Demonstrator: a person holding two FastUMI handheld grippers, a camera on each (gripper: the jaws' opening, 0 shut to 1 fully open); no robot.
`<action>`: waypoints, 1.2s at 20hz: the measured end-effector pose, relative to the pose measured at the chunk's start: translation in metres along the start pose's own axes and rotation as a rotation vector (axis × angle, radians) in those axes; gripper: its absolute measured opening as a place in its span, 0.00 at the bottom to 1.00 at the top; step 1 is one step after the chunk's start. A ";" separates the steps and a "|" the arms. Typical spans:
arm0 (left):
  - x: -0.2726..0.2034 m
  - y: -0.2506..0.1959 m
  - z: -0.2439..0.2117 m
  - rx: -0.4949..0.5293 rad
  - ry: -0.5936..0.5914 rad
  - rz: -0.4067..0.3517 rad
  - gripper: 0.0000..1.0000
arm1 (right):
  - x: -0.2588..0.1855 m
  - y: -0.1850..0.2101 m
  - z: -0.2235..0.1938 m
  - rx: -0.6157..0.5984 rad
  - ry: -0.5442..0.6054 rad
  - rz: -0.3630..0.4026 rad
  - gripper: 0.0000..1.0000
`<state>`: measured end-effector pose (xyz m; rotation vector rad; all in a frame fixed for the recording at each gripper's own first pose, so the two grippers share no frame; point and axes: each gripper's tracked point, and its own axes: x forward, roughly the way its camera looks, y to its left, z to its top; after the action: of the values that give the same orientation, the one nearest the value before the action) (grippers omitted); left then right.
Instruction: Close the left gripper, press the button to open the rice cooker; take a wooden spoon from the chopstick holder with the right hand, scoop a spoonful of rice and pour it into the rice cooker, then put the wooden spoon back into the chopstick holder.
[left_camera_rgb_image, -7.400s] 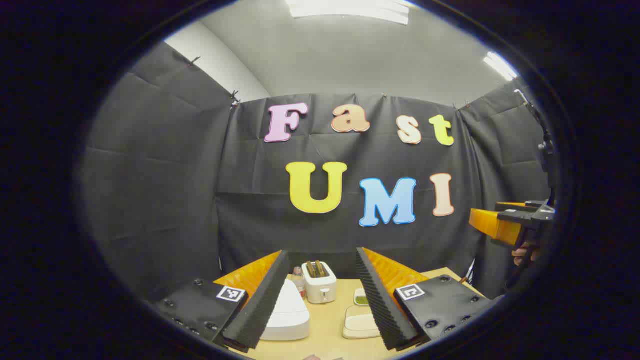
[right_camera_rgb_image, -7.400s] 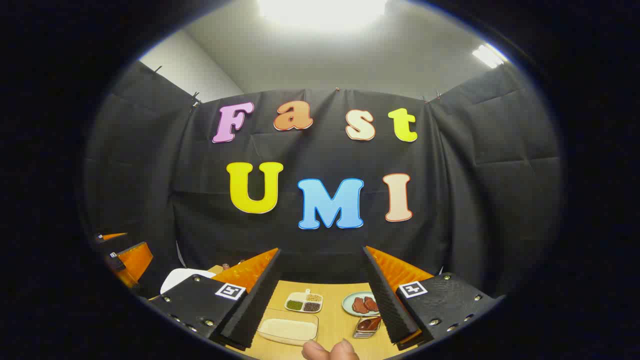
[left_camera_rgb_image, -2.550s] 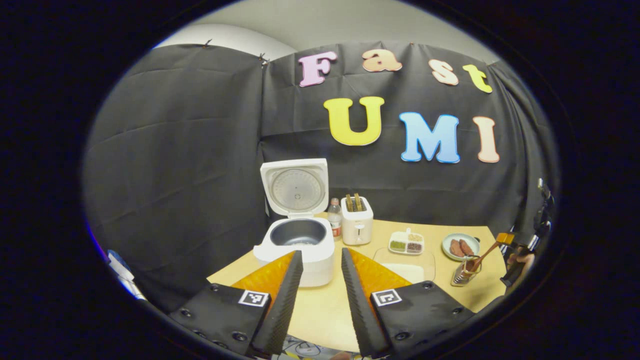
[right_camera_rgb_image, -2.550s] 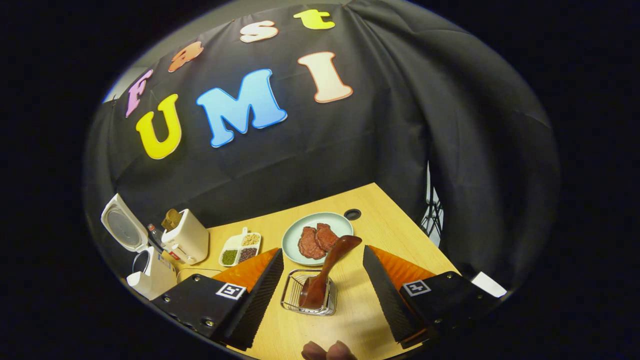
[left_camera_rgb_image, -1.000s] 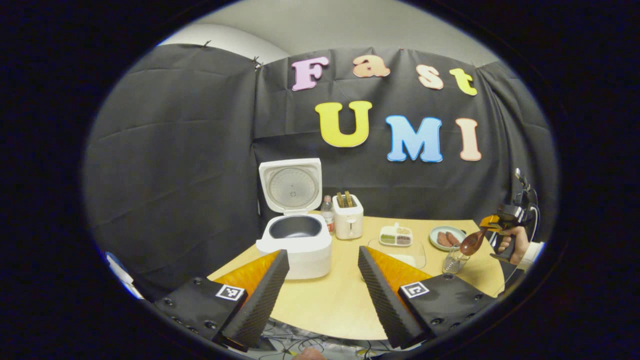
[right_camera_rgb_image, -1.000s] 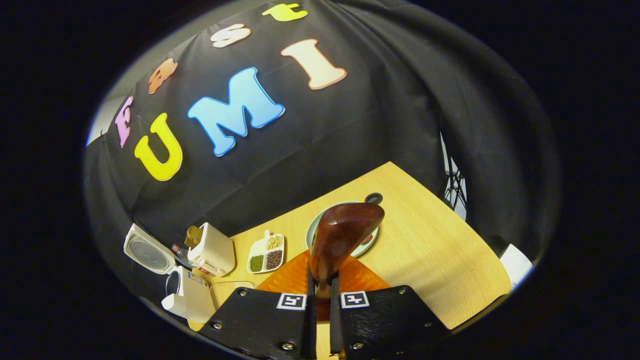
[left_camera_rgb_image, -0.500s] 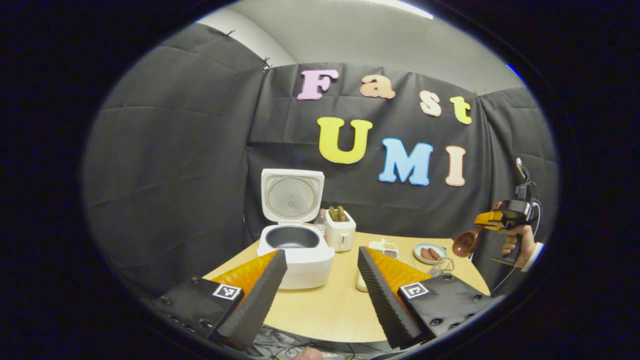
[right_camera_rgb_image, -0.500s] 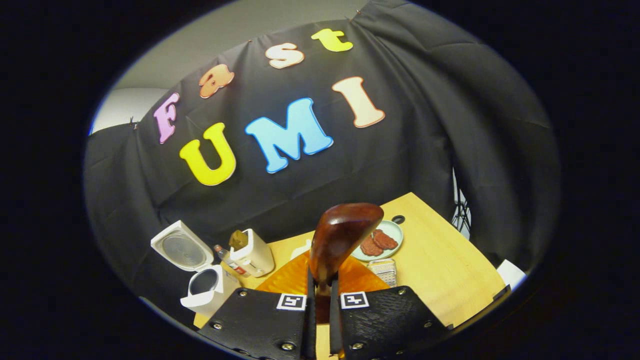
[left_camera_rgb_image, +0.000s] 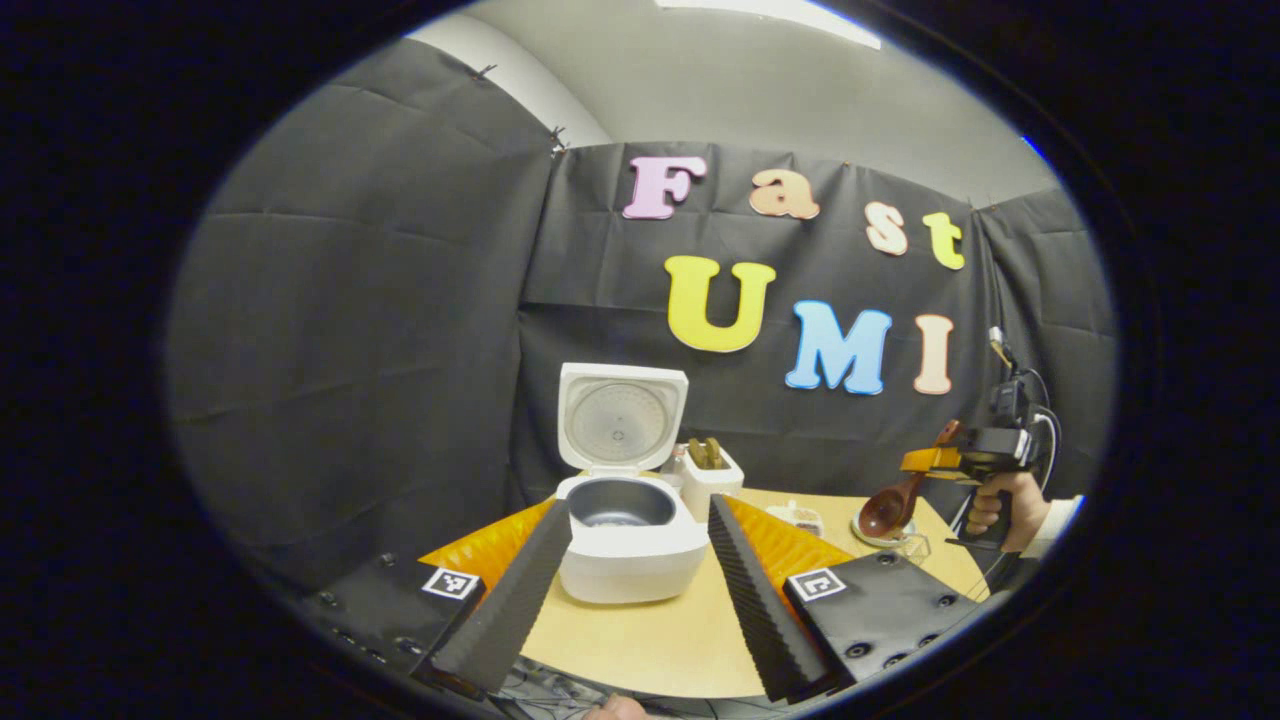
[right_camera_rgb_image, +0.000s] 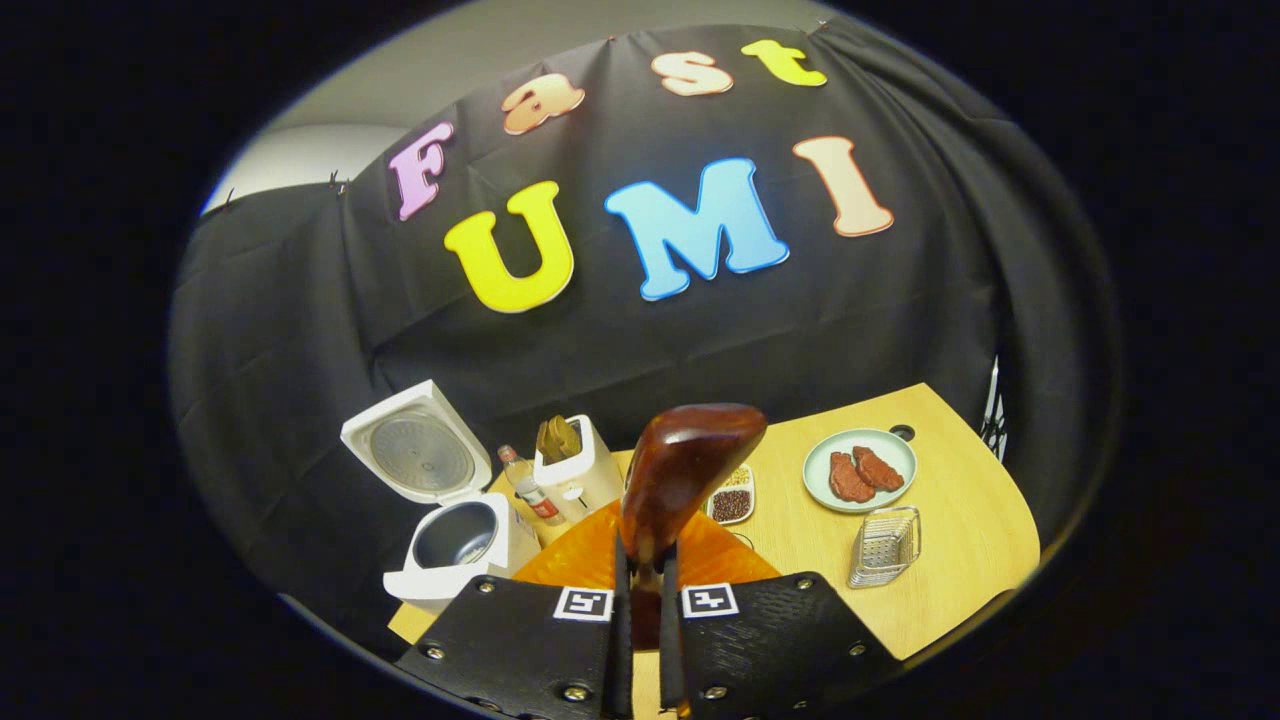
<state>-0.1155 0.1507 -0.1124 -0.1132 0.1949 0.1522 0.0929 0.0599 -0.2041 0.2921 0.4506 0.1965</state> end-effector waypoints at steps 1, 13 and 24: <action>0.002 0.001 0.001 0.001 0.003 0.008 1.00 | 0.019 0.000 -0.011 -0.009 0.021 -0.006 0.11; 0.064 0.017 -0.035 0.062 0.174 0.135 0.97 | 0.177 -0.060 -0.113 -0.125 0.234 -0.152 0.11; 0.070 0.027 -0.041 0.049 0.192 0.196 0.96 | 0.203 0.001 -0.148 0.009 0.323 -0.041 0.11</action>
<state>-0.0592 0.1817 -0.1693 -0.0600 0.4012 0.3324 0.2047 0.1456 -0.4116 0.2603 0.7772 0.2020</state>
